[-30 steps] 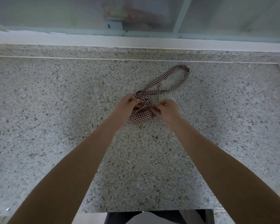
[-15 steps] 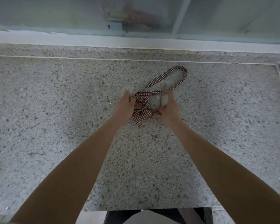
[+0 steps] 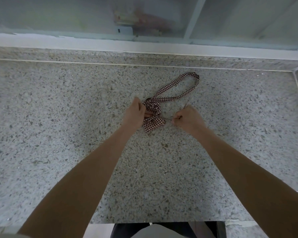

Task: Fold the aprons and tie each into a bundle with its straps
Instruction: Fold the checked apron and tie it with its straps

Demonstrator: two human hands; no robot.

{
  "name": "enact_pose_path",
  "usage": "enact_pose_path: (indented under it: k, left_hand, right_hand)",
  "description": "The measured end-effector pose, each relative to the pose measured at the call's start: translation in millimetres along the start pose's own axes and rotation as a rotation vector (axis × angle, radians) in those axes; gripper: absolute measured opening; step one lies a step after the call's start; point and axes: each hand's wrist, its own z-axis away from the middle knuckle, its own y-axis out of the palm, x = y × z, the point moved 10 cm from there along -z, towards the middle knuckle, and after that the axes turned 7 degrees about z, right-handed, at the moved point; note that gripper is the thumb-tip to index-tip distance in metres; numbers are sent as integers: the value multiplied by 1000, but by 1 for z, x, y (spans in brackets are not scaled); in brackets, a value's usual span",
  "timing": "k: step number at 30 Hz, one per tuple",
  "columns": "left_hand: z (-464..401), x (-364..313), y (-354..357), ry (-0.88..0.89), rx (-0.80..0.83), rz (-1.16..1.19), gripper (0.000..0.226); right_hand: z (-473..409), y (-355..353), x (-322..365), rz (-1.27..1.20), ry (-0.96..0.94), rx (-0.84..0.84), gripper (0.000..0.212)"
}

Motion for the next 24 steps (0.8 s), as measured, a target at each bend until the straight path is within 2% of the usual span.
enact_pose_path:
  k: [4,6,8,9,11,15,17,19,24]
  left_hand:
    - [13,-26,5,222,50,-141,8]
    - [13,-26,7,226,64,-178,9]
    - [11,-23,7,207,74,-163,10]
    - [10,-21,7,190,79,-129,10]
    - [6,-18,5,163,81,-85,10]
    - [2,-16,7,120,91,-105,10]
    - [1,-14,9,95,95,-84,11]
    - [-1,-13,7,96,83,-66,11]
    - [-4,-5,8,62,81,-22,10]
  right_hand:
    - [18,-36,30,318,-170,-255,9]
    - [28,-48,47,344,-317,-379,10]
    - [27,-45,56,293,-418,-349,11]
    - [23,-40,57,197,-428,-284,12]
    - [12,-28,51,-163,-338,-120,12]
    - [-1,-9,38,-929,-82,25,19]
    - [-2,8,40,-1199,14,124,20]
    - [-3,19,39,-1250,61,142,21]
    - [-5,21,36,-1075,12,53,24]
